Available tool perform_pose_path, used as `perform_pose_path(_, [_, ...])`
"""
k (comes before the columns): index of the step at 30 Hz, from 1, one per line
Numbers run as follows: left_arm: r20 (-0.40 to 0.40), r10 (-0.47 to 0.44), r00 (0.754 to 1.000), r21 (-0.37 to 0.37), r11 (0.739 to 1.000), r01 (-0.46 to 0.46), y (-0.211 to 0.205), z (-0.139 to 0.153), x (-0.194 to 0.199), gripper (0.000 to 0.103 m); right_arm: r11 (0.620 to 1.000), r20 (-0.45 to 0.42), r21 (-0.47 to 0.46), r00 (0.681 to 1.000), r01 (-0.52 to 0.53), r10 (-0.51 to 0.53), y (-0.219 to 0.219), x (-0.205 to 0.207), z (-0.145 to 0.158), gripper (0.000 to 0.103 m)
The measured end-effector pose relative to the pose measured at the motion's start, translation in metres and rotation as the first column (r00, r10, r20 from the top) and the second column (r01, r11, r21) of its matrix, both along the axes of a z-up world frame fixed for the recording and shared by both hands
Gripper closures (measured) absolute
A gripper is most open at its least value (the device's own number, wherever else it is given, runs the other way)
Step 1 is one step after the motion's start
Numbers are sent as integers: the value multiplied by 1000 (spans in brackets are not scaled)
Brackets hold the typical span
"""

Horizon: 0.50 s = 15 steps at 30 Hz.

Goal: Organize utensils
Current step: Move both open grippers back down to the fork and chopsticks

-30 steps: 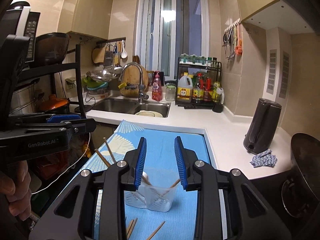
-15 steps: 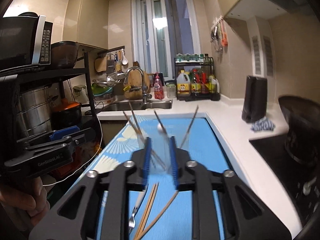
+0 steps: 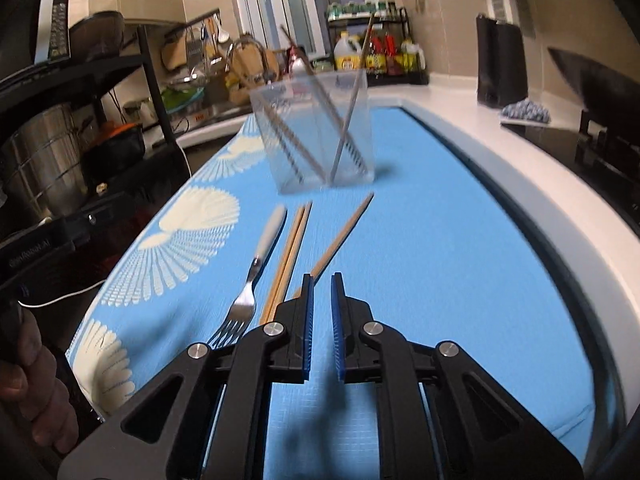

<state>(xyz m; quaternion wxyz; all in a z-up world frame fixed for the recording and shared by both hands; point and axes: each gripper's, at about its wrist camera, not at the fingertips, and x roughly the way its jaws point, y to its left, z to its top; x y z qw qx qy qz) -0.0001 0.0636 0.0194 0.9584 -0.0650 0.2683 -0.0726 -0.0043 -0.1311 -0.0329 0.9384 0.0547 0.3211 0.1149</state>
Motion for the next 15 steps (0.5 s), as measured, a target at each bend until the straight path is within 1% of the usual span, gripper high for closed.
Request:
perform_pose_path(2, [-6, 2, 1000, 5, 1000, -2, 0, -3, 1, 86, 999, -52, 22, 998, -26, 27, 8, 5, -11, 92])
perform_pose_path(3, [-12, 5, 1000, -1, 1000, -5, 0, -5, 1, 86, 999, -80, 31, 996, -32, 35, 11, 8, -15, 89])
perform_pose_path(5, [-26, 5, 1000, -13, 1000, -6, 2, -8, 2, 86, 998, -124, 64, 992, -29, 37, 16, 14, -23, 81])
perform_pose_path(6, [-31, 5, 1000, -14, 1000, -5, 2, -9, 2, 86, 997, -140, 72, 989, -27, 37, 18, 16, -26, 75])
perform_pose_path(7, [-36, 3, 999, -13, 1000, -3, 1, -10, 2, 86, 997, -159, 72, 987, -24, 36, 21, 19, -29, 72])
perform_pose_path(10, [-46, -7, 999, 0, 1000, 7, -4, -15, 2, 86, 996, -192, 92, 981, -17, 35, 23, 25, -33, 72])
perform_pose_path(11, [-50, -9, 999, 2, 1000, 10, -5, -17, 3, 86, 997, -196, 80, 980, -15, 31, 24, 26, -33, 73])
perform_pose_path(12, [-54, -12, 998, 1, 1000, 13, -6, -19, 3, 86, 998, -197, 64, 980, -12, 24, 26, 25, -33, 77])
perform_pose_path(15, [-81, -28, 996, -10, 1000, 27, -10, -26, 5, 86, 997, -209, 81, 978, 1, 16, 23, 23, -32, 93])
